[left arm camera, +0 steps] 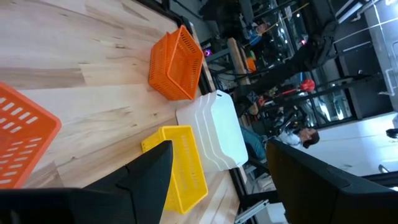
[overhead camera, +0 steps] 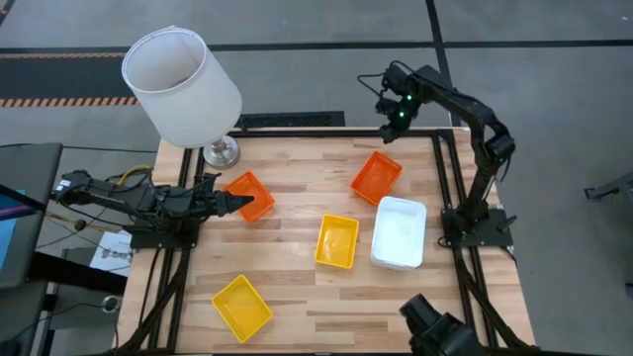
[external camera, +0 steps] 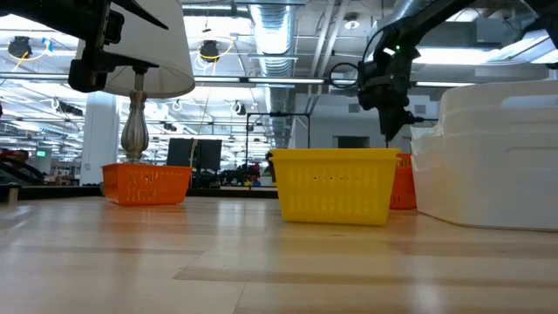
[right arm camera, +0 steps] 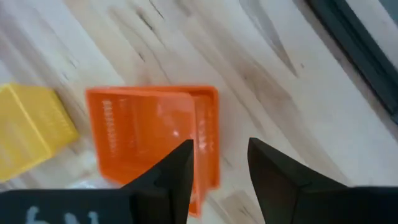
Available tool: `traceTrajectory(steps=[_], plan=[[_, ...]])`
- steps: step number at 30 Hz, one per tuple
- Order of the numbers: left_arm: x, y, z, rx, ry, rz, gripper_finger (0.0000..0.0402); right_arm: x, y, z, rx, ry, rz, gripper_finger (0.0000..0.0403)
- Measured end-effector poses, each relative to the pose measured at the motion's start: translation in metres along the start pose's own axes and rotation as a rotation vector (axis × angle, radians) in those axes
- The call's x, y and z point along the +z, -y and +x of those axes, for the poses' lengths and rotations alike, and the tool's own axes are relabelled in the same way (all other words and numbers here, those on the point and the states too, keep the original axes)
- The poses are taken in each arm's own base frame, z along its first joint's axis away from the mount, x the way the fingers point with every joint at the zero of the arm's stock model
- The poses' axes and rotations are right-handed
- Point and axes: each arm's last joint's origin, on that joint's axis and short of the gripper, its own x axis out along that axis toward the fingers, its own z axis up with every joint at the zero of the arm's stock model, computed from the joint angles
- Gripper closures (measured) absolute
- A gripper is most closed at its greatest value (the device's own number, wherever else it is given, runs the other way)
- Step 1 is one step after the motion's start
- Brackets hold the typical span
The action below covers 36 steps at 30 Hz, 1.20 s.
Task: Stack baskets by color
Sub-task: Stack the bottom orange bin on the top right orange bin
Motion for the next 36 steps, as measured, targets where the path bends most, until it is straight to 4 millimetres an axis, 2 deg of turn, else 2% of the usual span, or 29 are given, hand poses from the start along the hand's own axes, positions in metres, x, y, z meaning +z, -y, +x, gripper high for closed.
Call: traceTrajectory(steps=[4,11,19,25,33,36], plan=[[0.000,-0.001,0.000,0.010,-0.002,0.006,0.0155,-0.001,-0.009,-0.001,-0.050,-0.026,-0.049,0.0243],[0.000,-0.002,0.000,0.018,-0.002,0.002,0.0155,0.001,-0.010,0.005,-0.043,-0.032,-0.072,0.0257],[-0.001,-0.004,0.000,0.034,-0.007,0.001,0.0155,-0.014,-0.006,0.040,-0.014,-0.135,-0.058,0.0264],[-0.001,-0.004,0.000,0.040,-0.004,-0.006,0.0155,-0.019,-0.005,0.055,0.007,-0.152,-0.057,0.0266],[-0.001,-0.004,0.000,0.040,0.000,-0.014,0.0155,-0.016,-0.003,0.051,-0.030,-0.114,-0.069,0.0274],[-0.001,-0.004,0.000,0.045,0.006,-0.012,0.0155,-0.012,-0.001,0.056,-0.041,-0.082,-0.071,0.0277]])
